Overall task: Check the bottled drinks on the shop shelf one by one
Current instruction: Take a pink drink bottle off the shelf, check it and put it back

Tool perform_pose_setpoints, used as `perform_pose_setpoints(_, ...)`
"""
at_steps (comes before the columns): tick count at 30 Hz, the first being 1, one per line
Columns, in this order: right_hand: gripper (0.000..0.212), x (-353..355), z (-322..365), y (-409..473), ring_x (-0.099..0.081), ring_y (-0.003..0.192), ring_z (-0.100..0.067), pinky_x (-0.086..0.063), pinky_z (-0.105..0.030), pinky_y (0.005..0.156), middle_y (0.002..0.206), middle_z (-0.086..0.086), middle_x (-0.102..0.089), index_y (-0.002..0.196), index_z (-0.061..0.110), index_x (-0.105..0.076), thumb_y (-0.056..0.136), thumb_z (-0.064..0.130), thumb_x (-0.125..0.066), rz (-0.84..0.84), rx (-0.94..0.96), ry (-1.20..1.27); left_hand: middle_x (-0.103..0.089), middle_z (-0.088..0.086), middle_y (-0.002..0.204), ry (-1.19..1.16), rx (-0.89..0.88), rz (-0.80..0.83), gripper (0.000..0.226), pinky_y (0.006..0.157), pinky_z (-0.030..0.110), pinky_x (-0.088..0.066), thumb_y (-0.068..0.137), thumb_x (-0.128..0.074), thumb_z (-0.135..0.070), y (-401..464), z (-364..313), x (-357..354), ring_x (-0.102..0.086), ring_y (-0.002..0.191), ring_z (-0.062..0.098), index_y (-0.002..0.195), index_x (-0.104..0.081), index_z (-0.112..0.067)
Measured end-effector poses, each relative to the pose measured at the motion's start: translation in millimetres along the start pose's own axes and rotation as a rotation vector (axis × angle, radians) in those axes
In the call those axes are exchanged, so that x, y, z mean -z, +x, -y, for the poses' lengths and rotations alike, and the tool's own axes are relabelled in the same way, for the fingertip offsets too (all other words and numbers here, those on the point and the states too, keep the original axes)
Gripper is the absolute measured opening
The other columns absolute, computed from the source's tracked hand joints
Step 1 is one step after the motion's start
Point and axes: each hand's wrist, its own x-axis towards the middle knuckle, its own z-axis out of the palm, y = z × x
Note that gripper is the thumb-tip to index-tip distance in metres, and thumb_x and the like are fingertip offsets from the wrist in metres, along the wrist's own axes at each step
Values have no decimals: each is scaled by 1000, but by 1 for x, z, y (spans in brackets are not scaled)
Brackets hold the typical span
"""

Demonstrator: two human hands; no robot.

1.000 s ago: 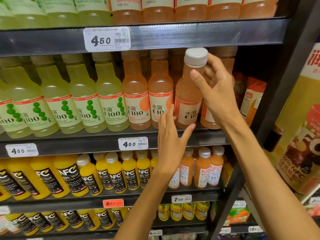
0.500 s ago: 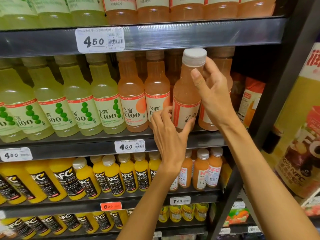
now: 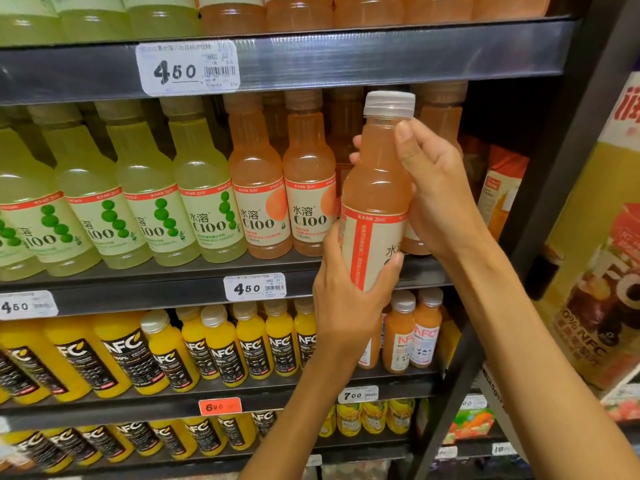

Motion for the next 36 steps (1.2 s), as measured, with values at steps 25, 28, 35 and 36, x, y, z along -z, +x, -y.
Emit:
perform_pose_setpoints(25, 40, -19, 14, -14, -69, 89, -23, -56, -37, 86, 88, -6, -71, 109, 12, -60, 96, 46, -44, 169, -375, 359, -70, 19, 101, -893, 481, 505, 74, 69, 35, -56, 81, -48, -65, -35, -18, 61, -69, 81, 27, 127, -58, -7)
perform_pose_setpoints(28, 39, -24, 15, -18, -66, 74, -18, -54, -33, 76, 79, -3, -66, 108, 12, -55, 96, 46, -42, 203, -388, 532, -70, 18, 98, -913, 484, 579, 69, 70, 35, -56, 87, -40, -65, -37, -18, 61, -70, 79, 27, 122, -63, -10)
perform_pose_setpoints(35, 32, -21, 15, -21, -69, 73, -18, -56, -32, 65, 76, -3, -67, 102, 14, -59, 93, 44, -55, 71, -369, 280, -70, 0, 116, -612, 425, 485, 52, 90, 31, -53, 82, -42, -71, -39, -21, 65, -65, 109, 16, 111, -69, -36)
perform_pose_setpoints(36, 33, -20, 15, -21, -70, 74, -18, -57, -32, 65, 76, -3, -69, 101, 14, -60, 92, 45, -56, 55, -386, 258, -70, 0, 115, -583, 429, 481, 53, 92, 36, -53, 80, -45, -73, -40, -22, 64, -66, 108, 16, 111, -69, -37)
